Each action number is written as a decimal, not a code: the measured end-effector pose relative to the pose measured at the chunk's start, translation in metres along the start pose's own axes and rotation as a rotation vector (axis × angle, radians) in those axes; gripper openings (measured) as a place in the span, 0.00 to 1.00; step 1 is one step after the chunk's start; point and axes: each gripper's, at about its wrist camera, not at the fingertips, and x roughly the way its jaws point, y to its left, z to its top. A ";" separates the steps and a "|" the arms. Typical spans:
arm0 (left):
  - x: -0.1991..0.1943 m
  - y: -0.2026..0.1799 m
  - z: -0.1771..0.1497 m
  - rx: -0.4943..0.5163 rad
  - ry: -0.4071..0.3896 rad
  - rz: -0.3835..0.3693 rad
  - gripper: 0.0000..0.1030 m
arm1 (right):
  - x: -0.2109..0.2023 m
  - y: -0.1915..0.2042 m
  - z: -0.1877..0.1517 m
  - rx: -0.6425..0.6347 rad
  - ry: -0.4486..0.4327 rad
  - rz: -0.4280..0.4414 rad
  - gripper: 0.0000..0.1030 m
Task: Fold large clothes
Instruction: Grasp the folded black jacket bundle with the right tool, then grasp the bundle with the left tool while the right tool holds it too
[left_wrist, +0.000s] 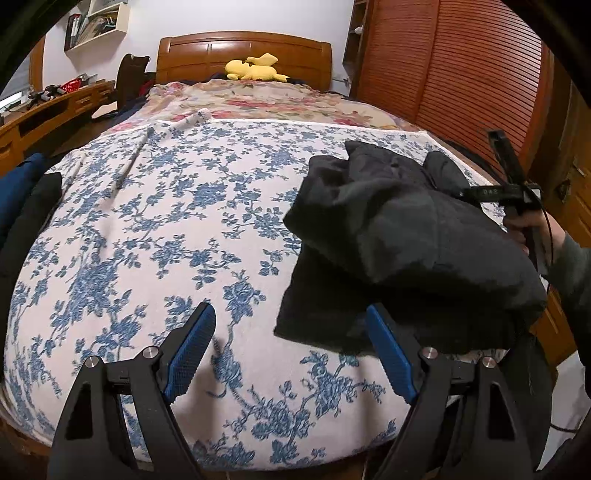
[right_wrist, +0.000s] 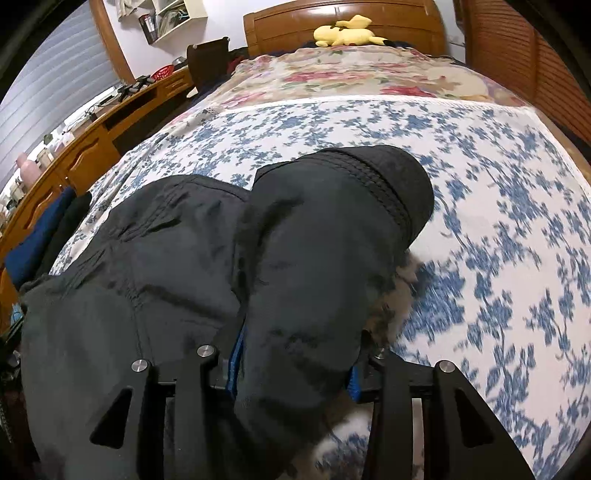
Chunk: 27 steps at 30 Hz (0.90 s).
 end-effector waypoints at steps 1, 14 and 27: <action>0.002 0.000 0.001 -0.002 0.003 -0.003 0.81 | -0.001 -0.002 -0.002 0.001 0.000 0.002 0.43; 0.025 -0.010 -0.001 -0.019 0.062 -0.058 0.56 | -0.010 0.002 -0.008 0.005 -0.010 -0.014 0.54; 0.029 -0.013 -0.001 -0.013 0.058 -0.056 0.50 | -0.002 0.004 -0.008 0.026 0.002 -0.025 0.63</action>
